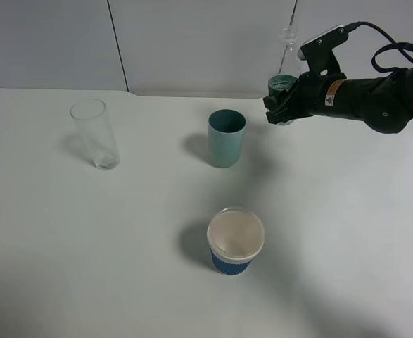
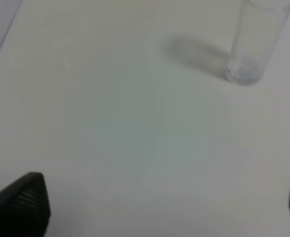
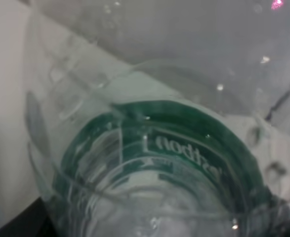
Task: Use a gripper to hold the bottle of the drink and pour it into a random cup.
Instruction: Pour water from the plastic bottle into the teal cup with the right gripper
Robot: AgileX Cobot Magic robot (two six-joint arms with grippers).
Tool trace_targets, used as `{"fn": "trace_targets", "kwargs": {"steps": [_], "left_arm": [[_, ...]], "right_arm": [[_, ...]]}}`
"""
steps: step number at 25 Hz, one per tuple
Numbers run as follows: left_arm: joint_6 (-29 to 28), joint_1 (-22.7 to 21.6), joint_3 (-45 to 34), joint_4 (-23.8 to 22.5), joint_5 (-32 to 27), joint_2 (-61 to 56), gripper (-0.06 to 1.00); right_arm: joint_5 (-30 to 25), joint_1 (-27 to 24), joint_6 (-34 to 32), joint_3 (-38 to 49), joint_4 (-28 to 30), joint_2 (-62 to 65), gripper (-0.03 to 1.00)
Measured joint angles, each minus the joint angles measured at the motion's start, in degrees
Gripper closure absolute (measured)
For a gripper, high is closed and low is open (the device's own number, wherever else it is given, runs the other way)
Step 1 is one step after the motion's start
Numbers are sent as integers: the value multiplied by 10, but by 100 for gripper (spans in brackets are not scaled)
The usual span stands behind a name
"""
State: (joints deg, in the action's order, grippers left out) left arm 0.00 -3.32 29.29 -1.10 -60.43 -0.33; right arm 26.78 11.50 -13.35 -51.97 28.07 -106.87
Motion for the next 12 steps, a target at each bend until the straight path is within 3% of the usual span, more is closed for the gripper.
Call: {"fn": "trace_targets", "kwargs": {"steps": [6,12], "left_arm": [[0,0,0,0,0,0,-4],[0,0,0,0,0,0,-4]], "right_arm": [[-34,1,-95,-3,109,15,41],[-157,1,-181,-16,217,58,41]]}}
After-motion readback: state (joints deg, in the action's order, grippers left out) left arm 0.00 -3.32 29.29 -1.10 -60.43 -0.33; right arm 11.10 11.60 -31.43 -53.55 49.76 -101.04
